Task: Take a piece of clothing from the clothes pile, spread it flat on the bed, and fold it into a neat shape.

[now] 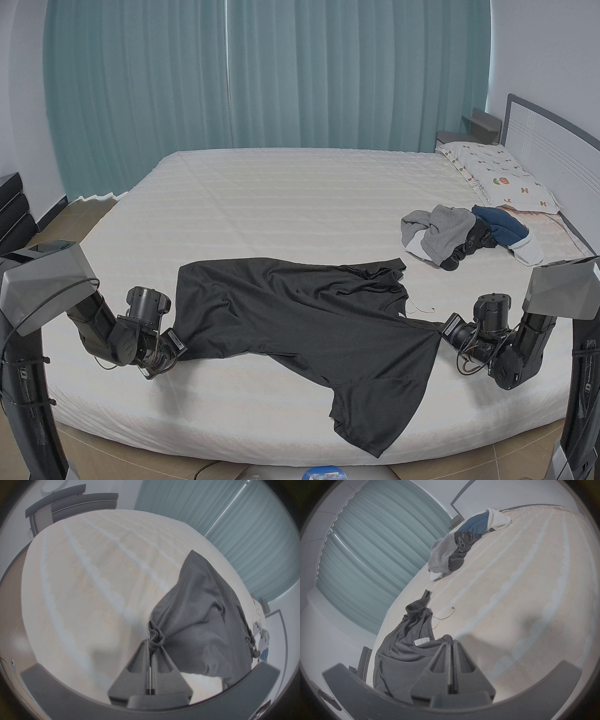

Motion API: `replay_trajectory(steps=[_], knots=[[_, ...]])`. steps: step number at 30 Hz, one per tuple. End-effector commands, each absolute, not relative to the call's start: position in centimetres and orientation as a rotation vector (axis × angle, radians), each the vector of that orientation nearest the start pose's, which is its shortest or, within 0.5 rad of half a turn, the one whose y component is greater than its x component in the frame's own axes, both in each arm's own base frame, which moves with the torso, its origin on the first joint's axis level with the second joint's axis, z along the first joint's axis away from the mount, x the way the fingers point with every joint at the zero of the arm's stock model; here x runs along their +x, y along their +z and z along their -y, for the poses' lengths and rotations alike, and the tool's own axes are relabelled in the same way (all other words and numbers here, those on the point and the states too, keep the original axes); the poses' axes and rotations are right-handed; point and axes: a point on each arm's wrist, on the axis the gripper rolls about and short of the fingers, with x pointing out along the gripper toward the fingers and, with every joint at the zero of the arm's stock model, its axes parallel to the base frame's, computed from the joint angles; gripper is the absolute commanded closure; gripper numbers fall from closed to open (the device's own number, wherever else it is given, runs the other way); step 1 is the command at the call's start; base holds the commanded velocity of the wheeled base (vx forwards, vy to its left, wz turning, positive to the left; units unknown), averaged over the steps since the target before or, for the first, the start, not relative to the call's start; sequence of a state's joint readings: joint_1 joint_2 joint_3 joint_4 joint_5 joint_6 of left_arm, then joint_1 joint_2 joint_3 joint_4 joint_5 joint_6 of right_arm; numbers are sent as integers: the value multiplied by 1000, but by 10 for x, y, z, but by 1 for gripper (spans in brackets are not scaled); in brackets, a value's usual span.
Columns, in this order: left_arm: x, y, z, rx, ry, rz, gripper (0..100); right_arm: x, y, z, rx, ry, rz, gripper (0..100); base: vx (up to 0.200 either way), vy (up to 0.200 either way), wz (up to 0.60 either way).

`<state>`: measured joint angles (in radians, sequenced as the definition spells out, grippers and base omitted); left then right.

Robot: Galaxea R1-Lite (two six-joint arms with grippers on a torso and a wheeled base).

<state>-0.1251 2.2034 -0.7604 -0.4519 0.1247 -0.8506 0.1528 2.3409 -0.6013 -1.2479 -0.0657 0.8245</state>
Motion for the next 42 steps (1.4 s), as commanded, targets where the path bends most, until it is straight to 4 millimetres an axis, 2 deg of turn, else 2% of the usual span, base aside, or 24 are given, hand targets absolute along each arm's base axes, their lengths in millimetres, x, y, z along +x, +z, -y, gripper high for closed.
replay_trajectory(steps=[1,7,12,13,16,21,25,29,33,38,42], knots=[[288,8,33,-606,376,-963,100,347,-14,-40,720,-126,-462,100,0,0,0],[252,22,24,-575,308,-1010,100,357,-5,-39,660,-99,-423,100,0,0,0],[245,26,14,-566,317,-1002,100,357,0,-43,655,-75,-420,100,0,0,0],[245,25,14,-564,316,-1005,100,357,-1,-44,658,-68,-418,0,0,0,0],[245,22,12,-570,317,-1017,100,350,-1,-49,660,-57,-432,0,0,0,0],[245,23,13,-593,278,-1028,100,316,5,-46,634,-40,-478,0,0,0,0],[245,23,13,-596,274,-1033,100,267,5,-51,606,150,-612,0,0,0,0],[242,22,13,-599,264,-1043,100,235,-9,-65,545,289,-719,0,0,0,0],[240,23,14,-620,230,-1042,100,222,-25,-72,513,310,-800,0,0,0,0],[238,20,15,-635,195,-1028,100,220,-26,-75,522,329,-815,0,0,0,0],[238,19,14,-621,173,-1019,100,213,-29,-91,493,386,-856,0,0,0,0]])
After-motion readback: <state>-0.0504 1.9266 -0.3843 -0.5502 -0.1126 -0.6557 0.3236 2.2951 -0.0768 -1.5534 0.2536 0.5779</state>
